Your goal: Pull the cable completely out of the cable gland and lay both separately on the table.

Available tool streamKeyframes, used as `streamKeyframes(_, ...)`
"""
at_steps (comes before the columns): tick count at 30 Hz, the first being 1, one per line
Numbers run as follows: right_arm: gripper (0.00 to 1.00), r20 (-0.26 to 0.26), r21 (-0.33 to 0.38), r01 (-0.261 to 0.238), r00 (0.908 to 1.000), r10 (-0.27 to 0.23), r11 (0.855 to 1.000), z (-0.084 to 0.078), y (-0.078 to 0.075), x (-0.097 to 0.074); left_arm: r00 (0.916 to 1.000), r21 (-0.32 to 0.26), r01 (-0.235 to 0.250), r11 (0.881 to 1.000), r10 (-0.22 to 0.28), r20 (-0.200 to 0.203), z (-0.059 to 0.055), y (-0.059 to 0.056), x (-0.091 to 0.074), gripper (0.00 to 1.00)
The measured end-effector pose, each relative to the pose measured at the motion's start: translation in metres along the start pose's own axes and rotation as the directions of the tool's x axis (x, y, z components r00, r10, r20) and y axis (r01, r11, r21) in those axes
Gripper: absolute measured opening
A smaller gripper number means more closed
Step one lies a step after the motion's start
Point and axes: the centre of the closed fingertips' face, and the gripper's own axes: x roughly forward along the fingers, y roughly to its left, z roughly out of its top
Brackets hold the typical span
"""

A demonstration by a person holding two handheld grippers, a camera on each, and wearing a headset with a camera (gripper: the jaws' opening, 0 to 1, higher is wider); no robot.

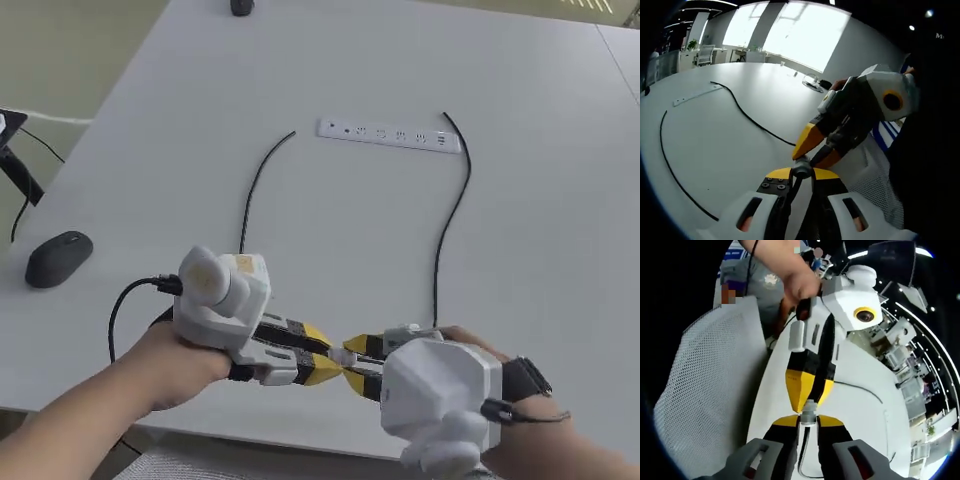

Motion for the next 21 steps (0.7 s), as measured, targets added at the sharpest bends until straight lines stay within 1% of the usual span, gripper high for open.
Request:
streamKeyframes(2,0.16,0.022,0.091,-0.054,0.9984,0.053,0.994,0.002,0.003,-0.002,1.0000,0.049,-0.007,0.999,0.008,-0.002,0.000,0.000,-0.001,0.15)
streamKeyframes(4,0.20,0.048,0.147,-0.106,0.9939,0.100,0.983,0.004,0.002,-0.006,0.9996,0.108,-0.016,0.994,0.018,-0.023,-0.003,0.000,-0.001,0.15)
streamKeyframes(5,0.20,0.061,0.175,-0.132,0.9905,0.123,0.976,0.005,0.001,-0.008,0.9992,0.138,-0.019,0.990,0.024,-0.033,-0.005,0.000,-0.002,0.15)
streamKeyframes(6,0.19,0.076,0.215,-0.173,0.9841,0.160,0.961,0.005,0.002,-0.010,0.9991,0.155,-0.018,0.988,0.024,-0.034,-0.005,-0.001,-0.002,0.15)
streamKeyframes(7,0.20,0.093,0.253,-0.214,0.9760,0.197,0.943,0.006,0.004,-0.012,0.9991,0.172,-0.017,0.985,0.023,-0.035,-0.005,-0.002,-0.002,0.15)
streamKeyframes(8,0.20,0.110,0.290,-0.255,0.9663,0.233,0.922,0.007,0.005,-0.013,0.9991,0.188,-0.016,0.982,0.023,-0.036,-0.006,-0.003,-0.002,0.15)
streamKeyframes(11,0.20,0.127,0.331,-0.330,0.9438,0.305,0.884,0.004,0.002,-0.014,0.9973,0.256,-0.012,0.967,0.030,-0.067,-0.009,-0.005,-0.002,0.15)
streamKeyframes(14,0.19,0.155,0.367,-0.391,0.9203,0.359,0.844,0.005,0.001,-0.013,0.9976,0.284,-0.001,0.959,0.021,-0.067,-0.007,-0.010,-0.002,0.15)
streamKeyframes(17,0.18,0.170,0.394,-0.454,0.8905,0.422,0.799,0.005,0.004,-0.011,0.9973,0.310,0.006,0.951,0.017,-0.072,-0.006,-0.011,0.000,0.15)
streamKeyframes(20,0.18,0.165,0.412,-0.492,0.8683,0.468,0.767,0.001,0.008,-0.008,0.9968,0.328,0.013,0.945,0.013,-0.079,-0.006,-0.013,0.001,0.15)
streamKeyframes(21,0.18,0.166,0.414,-0.500,0.8631,0.477,0.761,0.001,0.009,-0.008,0.9963,0.337,0.018,0.941,0.011,-0.085,-0.007,-0.014,0.001,0.15)
